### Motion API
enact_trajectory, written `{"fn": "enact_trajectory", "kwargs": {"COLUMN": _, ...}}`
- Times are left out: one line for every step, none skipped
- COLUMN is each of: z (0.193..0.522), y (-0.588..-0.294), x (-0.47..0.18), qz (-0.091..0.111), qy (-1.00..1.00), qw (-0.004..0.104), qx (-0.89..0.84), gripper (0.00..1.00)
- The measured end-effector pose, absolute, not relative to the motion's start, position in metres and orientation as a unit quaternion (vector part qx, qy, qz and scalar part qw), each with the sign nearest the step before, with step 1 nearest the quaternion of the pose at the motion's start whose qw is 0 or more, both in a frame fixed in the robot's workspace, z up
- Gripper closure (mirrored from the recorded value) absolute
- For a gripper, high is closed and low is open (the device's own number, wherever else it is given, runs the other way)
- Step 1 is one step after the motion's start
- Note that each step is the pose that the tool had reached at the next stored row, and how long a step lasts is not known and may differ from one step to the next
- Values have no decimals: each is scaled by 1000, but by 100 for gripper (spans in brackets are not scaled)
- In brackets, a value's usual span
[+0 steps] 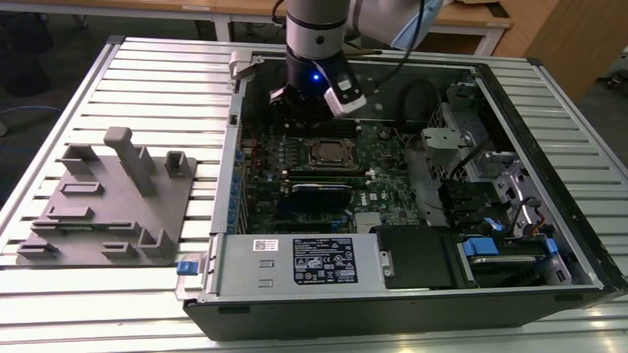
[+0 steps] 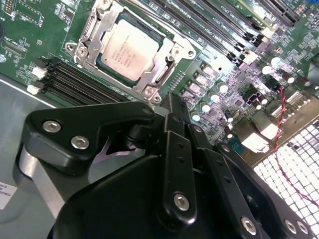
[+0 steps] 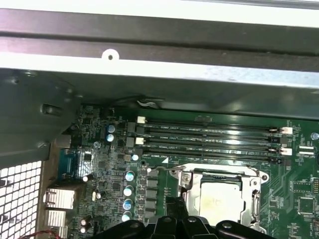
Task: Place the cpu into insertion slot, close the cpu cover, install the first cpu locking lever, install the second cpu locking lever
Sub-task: 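Install the first cpu locking lever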
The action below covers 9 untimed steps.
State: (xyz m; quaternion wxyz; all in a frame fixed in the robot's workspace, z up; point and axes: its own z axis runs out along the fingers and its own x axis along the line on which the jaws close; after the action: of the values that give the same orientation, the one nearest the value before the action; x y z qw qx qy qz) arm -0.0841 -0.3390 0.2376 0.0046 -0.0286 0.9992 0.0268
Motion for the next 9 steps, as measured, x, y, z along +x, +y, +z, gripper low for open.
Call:
{"fn": "enact_trajectory", "kwargs": {"z": 238, "y": -339, "x": -85, "qz": 27, "qy": 999, "qw": 5, "qx": -29, "gripper": 90}}
{"fn": "enact_trajectory", "kwargs": {"z": 238, "y": -339, "x": -86, "qz": 27, "qy": 999, "qw": 5, "qx": -29, "gripper": 90}}
{"fn": "enact_trajectory", "kwargs": {"z": 238, "y": -339, "x": -86, "qz": 27, "qy": 999, "qw": 5, "qx": -29, "gripper": 90}}
{"fn": "enact_trajectory", "kwargs": {"z": 237, "y": -339, "x": -87, "qz": 27, "qy": 999, "qw": 5, "qx": -29, "gripper": 90}}
{"fn": "enact_trajectory", "kwargs": {"z": 237, "y": -339, "x": -88, "qz": 27, "qy": 999, "qw": 5, "qx": -29, "gripper": 90}}
{"fn": "enact_trajectory", "kwargs": {"z": 237, "y": -339, "x": -89, "qz": 27, "qy": 999, "qw": 5, "qx": -29, "gripper": 90}}
{"fn": "enact_trajectory", "kwargs": {"z": 237, "y": -339, "x": -89, "qz": 27, "qy": 999, "qw": 5, "qx": -29, "gripper": 90}}
{"fn": "enact_trajectory", "kwargs": {"z": 237, "y": -339, "x": -90, "qz": 27, "qy": 999, "qw": 5, "qx": -29, "gripper": 90}}
{"fn": "enact_trajectory", "kwargs": {"z": 237, "y": -339, "x": -91, "qz": 27, "qy": 999, "qw": 5, "qx": -29, "gripper": 90}}
